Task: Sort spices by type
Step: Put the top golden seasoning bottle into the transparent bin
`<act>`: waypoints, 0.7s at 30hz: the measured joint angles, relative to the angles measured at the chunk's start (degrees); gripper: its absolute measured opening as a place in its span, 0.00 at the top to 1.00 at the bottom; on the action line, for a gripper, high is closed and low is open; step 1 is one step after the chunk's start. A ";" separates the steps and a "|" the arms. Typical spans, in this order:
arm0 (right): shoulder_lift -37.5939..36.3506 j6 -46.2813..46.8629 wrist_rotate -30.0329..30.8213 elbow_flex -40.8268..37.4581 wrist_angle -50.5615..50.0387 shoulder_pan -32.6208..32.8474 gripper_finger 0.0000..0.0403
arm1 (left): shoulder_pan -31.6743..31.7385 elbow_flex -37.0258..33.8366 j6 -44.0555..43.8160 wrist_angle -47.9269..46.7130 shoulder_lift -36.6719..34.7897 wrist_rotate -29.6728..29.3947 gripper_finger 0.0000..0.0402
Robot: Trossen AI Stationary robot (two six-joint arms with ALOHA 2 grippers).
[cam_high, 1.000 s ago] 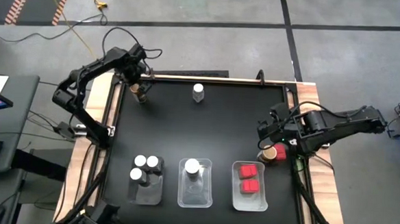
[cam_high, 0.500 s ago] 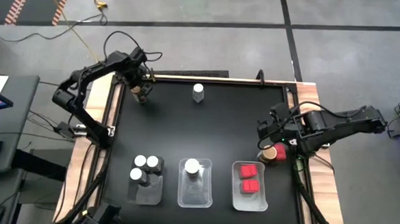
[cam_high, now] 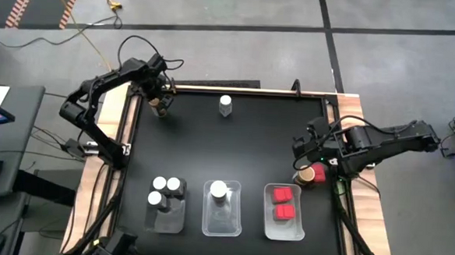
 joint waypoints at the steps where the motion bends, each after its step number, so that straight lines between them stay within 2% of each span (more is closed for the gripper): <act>1: 0.00 0.00 0.00 0.00 0.07 0.00 0.15 | 0.00 0.00 0.20 0.02 0.00 0.00 0.26; 6: 0.00 0.01 0.00 0.00 0.20 0.00 0.15 | 0.00 0.00 0.27 0.06 -0.02 0.03 0.32; 21: 0.02 0.02 0.02 0.00 0.33 0.00 0.15 | 0.00 0.04 2.48 -0.34 -0.18 0.08 0.31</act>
